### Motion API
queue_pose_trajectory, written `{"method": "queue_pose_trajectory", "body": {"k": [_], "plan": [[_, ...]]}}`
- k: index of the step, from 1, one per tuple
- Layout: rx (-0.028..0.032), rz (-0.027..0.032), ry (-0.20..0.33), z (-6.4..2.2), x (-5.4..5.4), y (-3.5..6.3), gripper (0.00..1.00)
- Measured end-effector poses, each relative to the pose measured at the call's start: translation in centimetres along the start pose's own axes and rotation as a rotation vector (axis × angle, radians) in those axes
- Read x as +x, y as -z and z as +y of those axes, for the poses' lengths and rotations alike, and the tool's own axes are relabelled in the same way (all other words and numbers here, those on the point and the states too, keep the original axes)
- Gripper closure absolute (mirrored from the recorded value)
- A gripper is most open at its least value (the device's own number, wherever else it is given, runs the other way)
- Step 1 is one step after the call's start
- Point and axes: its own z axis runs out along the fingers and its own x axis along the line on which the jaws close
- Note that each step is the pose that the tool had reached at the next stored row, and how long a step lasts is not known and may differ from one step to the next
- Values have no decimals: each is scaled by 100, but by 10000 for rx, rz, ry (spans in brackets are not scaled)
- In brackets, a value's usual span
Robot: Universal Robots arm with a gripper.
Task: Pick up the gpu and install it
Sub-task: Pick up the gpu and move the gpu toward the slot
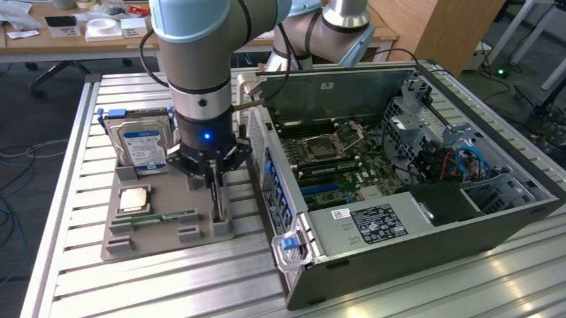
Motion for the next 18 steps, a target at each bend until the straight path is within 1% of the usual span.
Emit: {"method": "queue_pose_trajectory", "body": {"k": [6,18], "plan": [[0,0,1,7,-3,158,74],[4,0,0,23,-12,517,74]]}}
